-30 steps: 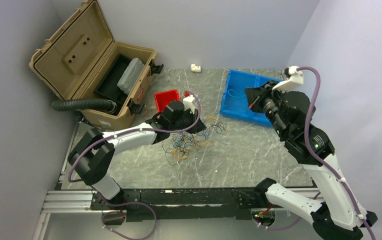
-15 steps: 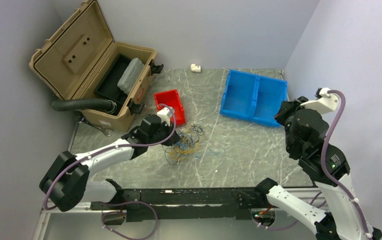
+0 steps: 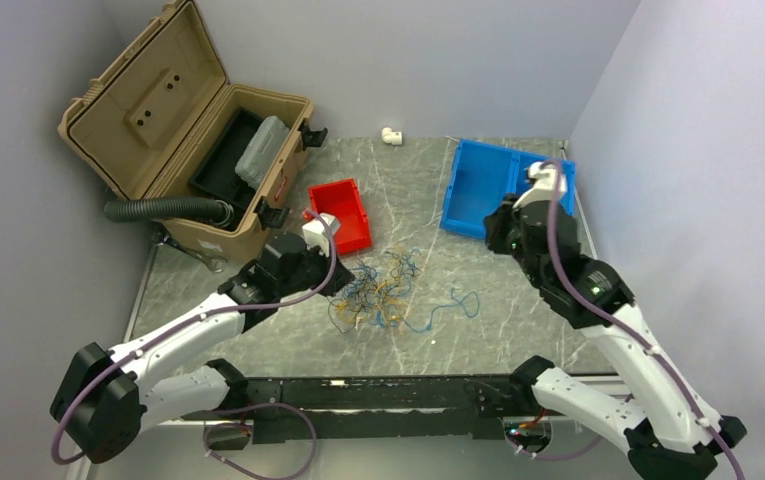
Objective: Untangle the cables
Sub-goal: Untie the cable.
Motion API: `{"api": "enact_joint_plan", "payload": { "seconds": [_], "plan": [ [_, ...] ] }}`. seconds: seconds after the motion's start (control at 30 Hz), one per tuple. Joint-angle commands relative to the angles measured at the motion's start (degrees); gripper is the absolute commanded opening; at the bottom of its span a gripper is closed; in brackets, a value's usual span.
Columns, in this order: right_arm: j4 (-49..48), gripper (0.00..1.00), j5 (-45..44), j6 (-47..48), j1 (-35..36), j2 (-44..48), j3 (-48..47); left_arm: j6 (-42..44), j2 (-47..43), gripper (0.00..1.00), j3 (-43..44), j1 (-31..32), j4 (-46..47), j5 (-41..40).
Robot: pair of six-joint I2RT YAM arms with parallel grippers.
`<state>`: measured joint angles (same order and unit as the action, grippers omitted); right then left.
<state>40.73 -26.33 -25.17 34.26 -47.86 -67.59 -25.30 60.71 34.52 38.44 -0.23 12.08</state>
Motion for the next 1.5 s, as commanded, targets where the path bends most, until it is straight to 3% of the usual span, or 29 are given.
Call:
{"api": "enact_joint_plan", "payload": {
  "seconds": [0.0, 0.1, 0.3, 0.47, 0.53, 0.73, 0.87, 1.07, 1.23, 1.37, 1.47],
  "plan": [
    [-4.3, 0.25, 12.8, 1.9, 0.0, 0.2, 7.6, 1.9, -2.4, 0.04, 2.1, 0.1, -2.6, 0.5],
    [-7.1, 0.46, 15.9, 1.6, 0.0, 1.5, 13.7, 2.0, -3.3, 0.05, 1.9, 0.1, -3.7, -0.3],
    [-10.6, 0.63, 19.6, 1.3, 0.0, -0.1, 22.8, 2.6, -3.3, 0.09, 2.1, 0.1, -4.8, 0.8],
    [-15.3, 0.88, 25.6, 2.4, 0.0, -5.3, 27.9, 2.5, -3.2, 0.12, 1.5, 0.1, -4.1, 1.6],
    [-17.4, 0.92, 29.8, 3.3, 0.2, -8.2, 29.1, 2.5, -3.1, 0.12, 1.3, 0.1, -3.8, 1.9],
    [-23.0, 0.85, 36.4, 5.9, 5.0, -13.4, 31.6, 2.8, -2.4, 0.15, 1.8, 0.1, -4.2, 3.3],
    [-25.8, 0.82, 33.4, 6.5, 10.5, -16.2, 32.8, 2.6, -1.9, 0.17, 1.7, 0.2, -4.1, 4.2],
    [-25.2, 0.75, 26.6, 3.6, 12.9, -20.4, 33.4, 2.3, -1.9, 0.18, 1.5, 0.4, -4.1, 4.8],
    [-19.5, 0.74, 16.0, -7.7, 13.2, -18.5, 34.2, 2.6, -2.9, 0.19, 1.5, 0.4, -5.2, 4.1],
    [-18.2, 0.62, 11.8, -20.2, 13.3, -12.8, 36.8, 2.2, -3.3, 0.19, 1.1, 0.4, -4.4, 4.3],
    [-17.2, 0.62, 9.2, -31.7, 13.3, -10.0, 38.1, 2.0, -3.0, 0.19, 1.2, 0.5, -4.1, 4.6]
  ]
}}
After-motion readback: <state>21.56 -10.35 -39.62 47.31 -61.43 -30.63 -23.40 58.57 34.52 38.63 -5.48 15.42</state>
